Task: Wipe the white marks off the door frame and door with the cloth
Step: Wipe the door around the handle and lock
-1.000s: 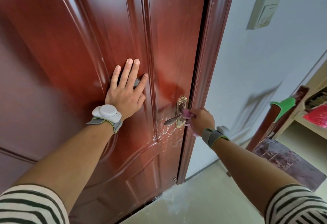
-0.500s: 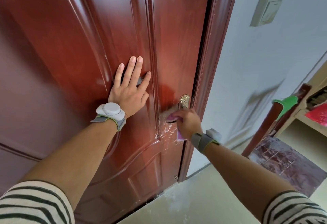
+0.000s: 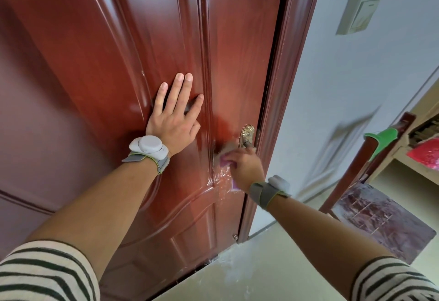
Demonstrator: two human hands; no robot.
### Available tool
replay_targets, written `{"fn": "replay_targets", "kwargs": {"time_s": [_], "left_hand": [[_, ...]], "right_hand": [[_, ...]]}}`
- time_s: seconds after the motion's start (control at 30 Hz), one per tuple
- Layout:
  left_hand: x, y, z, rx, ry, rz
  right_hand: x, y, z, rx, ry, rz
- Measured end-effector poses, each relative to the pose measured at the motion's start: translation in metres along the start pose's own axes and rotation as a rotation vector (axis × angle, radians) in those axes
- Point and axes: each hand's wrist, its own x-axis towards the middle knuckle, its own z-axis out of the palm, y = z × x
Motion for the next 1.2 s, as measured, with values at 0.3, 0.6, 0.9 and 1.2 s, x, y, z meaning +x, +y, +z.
{"fn": "replay_targets", "kwargs": {"time_s": [0.3,0.6,0.9,1.2], "left_hand": [[0.000,0.000,0.000,0.005,-0.004,-0.001],[0.000,0.000,0.000,0.015,-0.014,0.008],[0.001,0.001,-0.002,0.010,-0.016,0.002],[0.000,-0.001,0.000,0.013,-0.007,0.007]], "right_hand": [[0.032,0.002,-0.050,0.092,0.234,0.260],[0.062,-0.021,-0.030,0.219,0.248,0.418],[0.058,0.003,-0.050,0.212,0.277,0.439],[0.049,-0.023,-0.021,0.224,0.100,0.436]]}}
